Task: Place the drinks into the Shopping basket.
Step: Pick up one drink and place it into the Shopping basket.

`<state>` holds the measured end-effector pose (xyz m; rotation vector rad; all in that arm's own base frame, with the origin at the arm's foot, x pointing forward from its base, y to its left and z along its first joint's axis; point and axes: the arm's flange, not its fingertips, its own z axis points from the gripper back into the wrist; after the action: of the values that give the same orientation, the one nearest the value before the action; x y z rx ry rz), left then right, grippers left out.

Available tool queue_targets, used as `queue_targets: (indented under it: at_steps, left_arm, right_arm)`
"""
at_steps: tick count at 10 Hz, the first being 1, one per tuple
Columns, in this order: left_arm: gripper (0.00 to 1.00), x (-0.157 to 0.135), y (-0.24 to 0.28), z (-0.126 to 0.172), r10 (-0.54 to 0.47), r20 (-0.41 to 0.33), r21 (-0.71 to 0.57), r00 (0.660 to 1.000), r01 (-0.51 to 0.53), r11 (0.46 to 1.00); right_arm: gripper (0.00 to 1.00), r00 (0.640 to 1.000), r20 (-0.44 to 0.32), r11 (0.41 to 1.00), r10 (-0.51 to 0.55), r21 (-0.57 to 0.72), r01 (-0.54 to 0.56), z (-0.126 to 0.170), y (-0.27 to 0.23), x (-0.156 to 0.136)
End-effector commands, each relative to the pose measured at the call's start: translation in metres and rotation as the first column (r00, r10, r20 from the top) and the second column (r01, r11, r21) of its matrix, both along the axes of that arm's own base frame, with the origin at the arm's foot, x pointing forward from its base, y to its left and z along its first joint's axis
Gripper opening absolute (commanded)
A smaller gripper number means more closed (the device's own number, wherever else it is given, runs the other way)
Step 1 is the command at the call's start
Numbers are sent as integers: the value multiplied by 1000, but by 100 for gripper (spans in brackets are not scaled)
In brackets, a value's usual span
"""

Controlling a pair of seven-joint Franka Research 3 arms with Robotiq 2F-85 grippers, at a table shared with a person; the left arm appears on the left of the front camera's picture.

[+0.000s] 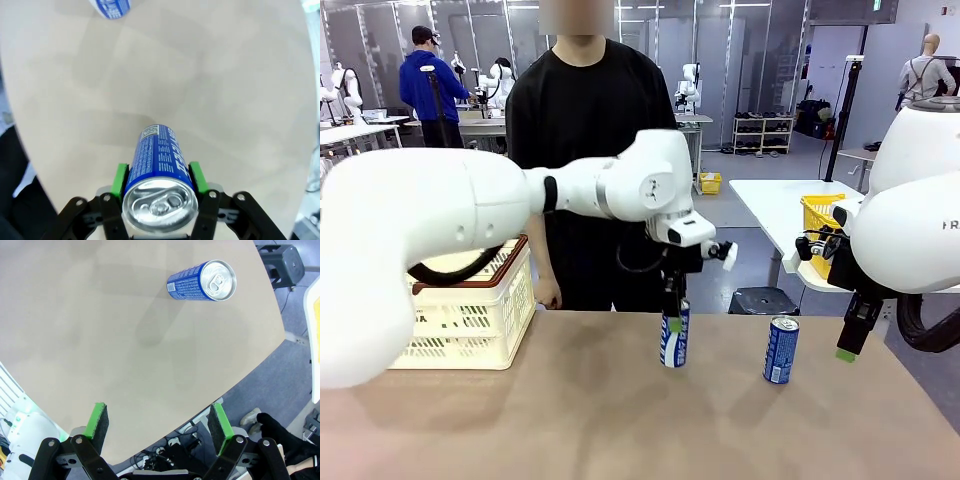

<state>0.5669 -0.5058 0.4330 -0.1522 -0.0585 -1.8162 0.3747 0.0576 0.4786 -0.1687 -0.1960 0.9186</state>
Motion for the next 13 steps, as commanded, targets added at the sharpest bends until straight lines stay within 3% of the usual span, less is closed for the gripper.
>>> queue_targets:
  at_steps: [1,8,11,13]
  left_arm:
    - [1,-14,41,34,39,7,10,999,-39,999]
    - [1,-67,194,133,206,147,-25,967,-204,979]
    - [1,-84,250,165,300,193,-58,934,-294,954]
    - [1,-93,288,177,390,221,-74,894,-384,920]
  right_arm:
    - [100,1000,-2,1000,-1,2,1,-1,-1,0]
    - [100,1000,-2,1000,-1,2,1,-1,-1,0]
    - [100,1000,-2,1000,-1,2,1,-1,-1,0]
    - [100,1000,-2,1000,-1,2,1,-1,-1,0]
